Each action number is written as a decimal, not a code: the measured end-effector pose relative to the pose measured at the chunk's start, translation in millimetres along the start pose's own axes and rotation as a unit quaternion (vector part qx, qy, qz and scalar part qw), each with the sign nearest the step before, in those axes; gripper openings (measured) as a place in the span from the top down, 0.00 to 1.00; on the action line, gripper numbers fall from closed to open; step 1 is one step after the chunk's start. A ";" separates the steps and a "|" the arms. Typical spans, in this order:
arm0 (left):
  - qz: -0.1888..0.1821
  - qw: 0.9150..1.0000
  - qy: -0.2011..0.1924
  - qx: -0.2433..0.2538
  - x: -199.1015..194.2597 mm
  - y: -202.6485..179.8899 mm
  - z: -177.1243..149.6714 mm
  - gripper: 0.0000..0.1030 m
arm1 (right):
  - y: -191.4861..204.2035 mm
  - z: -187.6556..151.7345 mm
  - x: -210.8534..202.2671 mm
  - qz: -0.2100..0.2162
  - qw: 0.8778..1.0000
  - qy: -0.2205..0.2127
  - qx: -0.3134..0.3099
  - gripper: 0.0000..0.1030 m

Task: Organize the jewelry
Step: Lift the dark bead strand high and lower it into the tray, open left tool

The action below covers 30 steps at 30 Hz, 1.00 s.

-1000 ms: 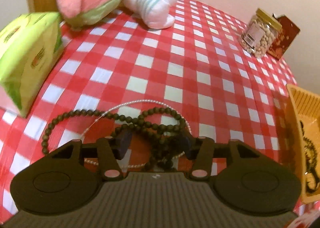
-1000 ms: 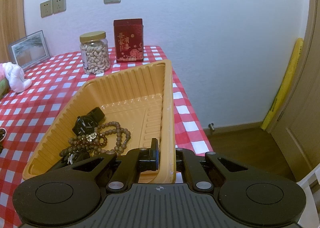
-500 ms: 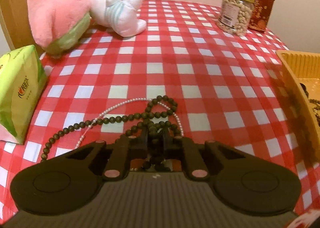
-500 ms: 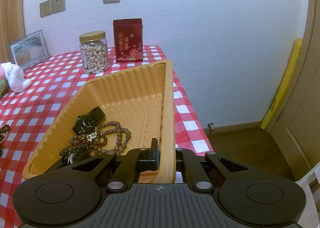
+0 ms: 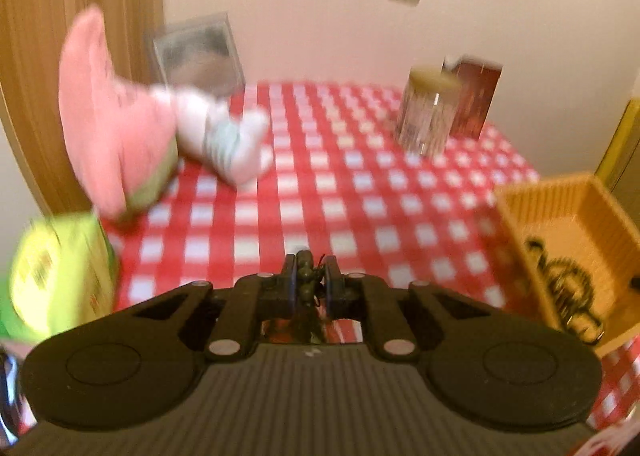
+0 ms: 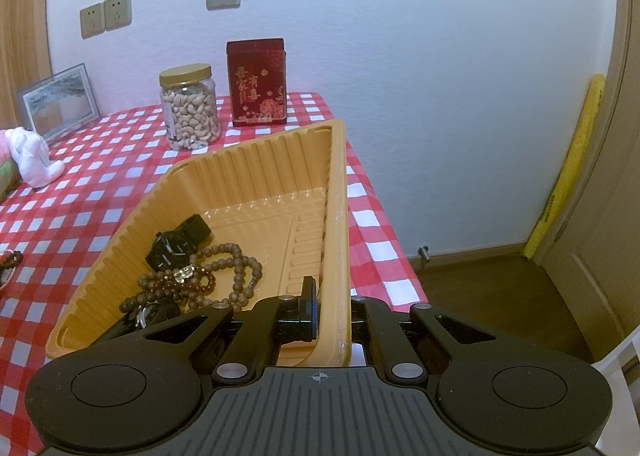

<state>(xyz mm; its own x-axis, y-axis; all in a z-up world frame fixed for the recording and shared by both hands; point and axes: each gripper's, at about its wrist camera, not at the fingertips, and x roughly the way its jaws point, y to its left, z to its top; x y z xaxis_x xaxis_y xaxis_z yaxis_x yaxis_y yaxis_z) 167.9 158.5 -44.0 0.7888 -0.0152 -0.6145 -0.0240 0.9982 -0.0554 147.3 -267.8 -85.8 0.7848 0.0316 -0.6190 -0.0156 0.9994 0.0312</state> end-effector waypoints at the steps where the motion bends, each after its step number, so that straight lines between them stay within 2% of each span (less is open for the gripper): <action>1: -0.002 1.000 -0.010 0.003 -6.7 0.7 7.5 0.89 | -0.1 0.1 -0.5 0.000 1.000 -0.001 0.000 0.96; 5: -0.011 0.999 -0.049 0.015 -31.3 -0.5 39.2 0.89 | -1.3 0.8 -0.9 0.002 1.000 -0.003 0.002 0.96; 17: -0.090 0.988 -0.123 0.021 -81.4 -15.3 109.0 0.89 | -1.5 1.2 -1.1 0.003 1.000 -0.005 0.003 0.96; 25: -0.149 0.977 -0.142 0.053 -89.1 -47.5 142.7 0.89 | -1.3 1.2 -1.5 0.003 1.000 -0.005 0.003 0.96; 30: -0.194 0.967 -0.147 0.078 -86.8 -77.2 154.9 0.89 | -0.6 1.7 -2.2 0.004 1.000 -0.008 0.000 0.96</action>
<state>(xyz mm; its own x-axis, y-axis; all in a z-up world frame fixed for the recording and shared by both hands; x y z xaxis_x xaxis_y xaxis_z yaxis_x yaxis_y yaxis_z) 196.4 91.7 135.6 0.8612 -0.3957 -0.3191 0.3838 0.9177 -0.1023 146.5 -268.4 -83.2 0.7939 0.0387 -0.6068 -0.0212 0.9991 0.0359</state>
